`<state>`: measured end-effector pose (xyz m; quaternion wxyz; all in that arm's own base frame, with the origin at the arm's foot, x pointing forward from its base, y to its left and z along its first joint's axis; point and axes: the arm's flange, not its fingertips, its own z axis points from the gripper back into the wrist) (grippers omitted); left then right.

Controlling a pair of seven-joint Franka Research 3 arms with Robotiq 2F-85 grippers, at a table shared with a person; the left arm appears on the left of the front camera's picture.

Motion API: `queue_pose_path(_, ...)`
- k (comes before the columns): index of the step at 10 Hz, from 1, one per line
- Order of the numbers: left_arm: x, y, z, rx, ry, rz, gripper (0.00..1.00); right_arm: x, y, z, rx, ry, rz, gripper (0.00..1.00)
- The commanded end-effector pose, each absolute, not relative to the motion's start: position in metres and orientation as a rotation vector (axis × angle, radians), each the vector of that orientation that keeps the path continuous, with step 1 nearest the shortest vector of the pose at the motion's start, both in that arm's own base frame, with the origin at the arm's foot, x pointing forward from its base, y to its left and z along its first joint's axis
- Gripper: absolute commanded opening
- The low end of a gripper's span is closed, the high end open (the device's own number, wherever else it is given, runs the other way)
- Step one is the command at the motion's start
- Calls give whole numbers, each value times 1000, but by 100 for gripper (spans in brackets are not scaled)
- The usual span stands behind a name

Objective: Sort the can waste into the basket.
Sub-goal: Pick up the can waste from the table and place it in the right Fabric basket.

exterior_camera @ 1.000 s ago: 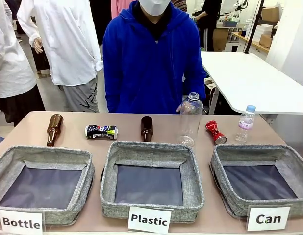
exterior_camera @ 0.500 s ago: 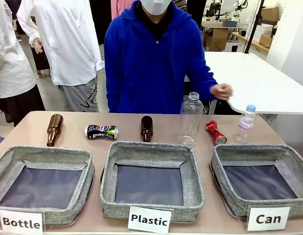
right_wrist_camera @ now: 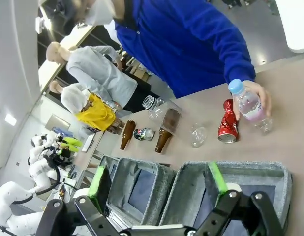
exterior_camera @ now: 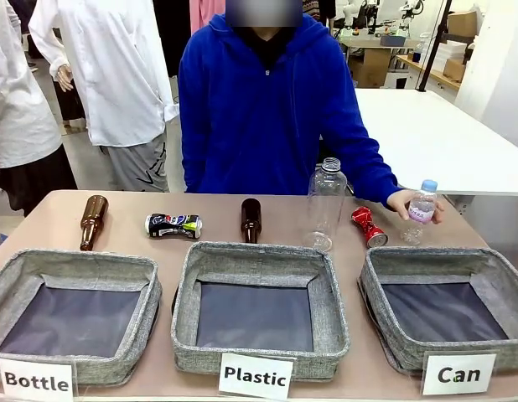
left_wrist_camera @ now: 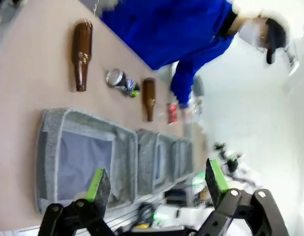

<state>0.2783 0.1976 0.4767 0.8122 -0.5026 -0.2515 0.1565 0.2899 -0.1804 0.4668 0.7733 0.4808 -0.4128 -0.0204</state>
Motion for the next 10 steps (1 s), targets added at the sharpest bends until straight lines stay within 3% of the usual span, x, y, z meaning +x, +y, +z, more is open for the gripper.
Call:
queue_pose_path(1,336,138,499,-849,-481,116,100,294,-181,466,1044,-934,-25,100)
queue_pose_path(4,409,14,489,-511,-437,2,100,294,-181,466,1044,-934,-25,100)
queue_pose_path(5,420,3,487,-495,-474,32,100,294,-181,466,1044,-934,-25,100)
queue_pose_path(6,387,15,504,-613,-470,-5,100,294,-181,466,1044,-934,-25,100)
queue_pose_path(7,387,15,504,-613,-470,-5,100,294,-181,466,1044,-934,-25,100)
queue_pose_path(8,409,-20,491,-539,-479,-24,100,294,-181,466,1044,-934,-25,100)
queue_pose_path(9,403,-20,490,-502,-480,42,100,294,-181,466,1044,-934,-25,100)
queue_pose_path(10,424,-26,488,-467,-411,78,100,294,-181,466,1044,-934,-25,100)
